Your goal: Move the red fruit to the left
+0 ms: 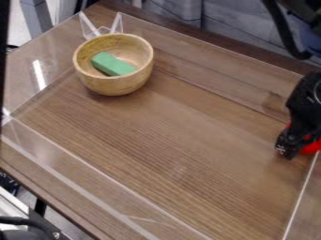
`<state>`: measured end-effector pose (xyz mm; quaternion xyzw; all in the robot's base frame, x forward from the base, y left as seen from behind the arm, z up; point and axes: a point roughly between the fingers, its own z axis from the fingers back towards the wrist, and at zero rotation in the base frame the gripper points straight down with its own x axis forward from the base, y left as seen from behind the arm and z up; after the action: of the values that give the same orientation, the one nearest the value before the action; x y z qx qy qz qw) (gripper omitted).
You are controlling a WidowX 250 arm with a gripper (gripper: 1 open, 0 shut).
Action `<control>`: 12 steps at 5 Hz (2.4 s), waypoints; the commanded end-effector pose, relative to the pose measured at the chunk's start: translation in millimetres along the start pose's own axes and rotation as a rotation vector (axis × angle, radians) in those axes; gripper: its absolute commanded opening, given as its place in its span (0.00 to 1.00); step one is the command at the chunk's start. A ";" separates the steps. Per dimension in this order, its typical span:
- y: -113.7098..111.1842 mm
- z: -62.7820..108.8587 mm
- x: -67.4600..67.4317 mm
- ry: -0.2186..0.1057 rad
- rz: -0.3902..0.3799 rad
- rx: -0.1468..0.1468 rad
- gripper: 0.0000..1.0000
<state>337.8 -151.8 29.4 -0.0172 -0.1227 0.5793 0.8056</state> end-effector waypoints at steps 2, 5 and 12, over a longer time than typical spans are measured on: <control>2.4 -7.4 9.5 -0.010 0.064 -0.010 1.00; 0.4 -20.0 7.9 -0.034 0.183 -0.006 1.00; 26.6 79.1 114.3 0.116 0.105 -0.124 0.00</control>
<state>329.8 -42.3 106.4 -0.0902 -0.0950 0.6176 0.7755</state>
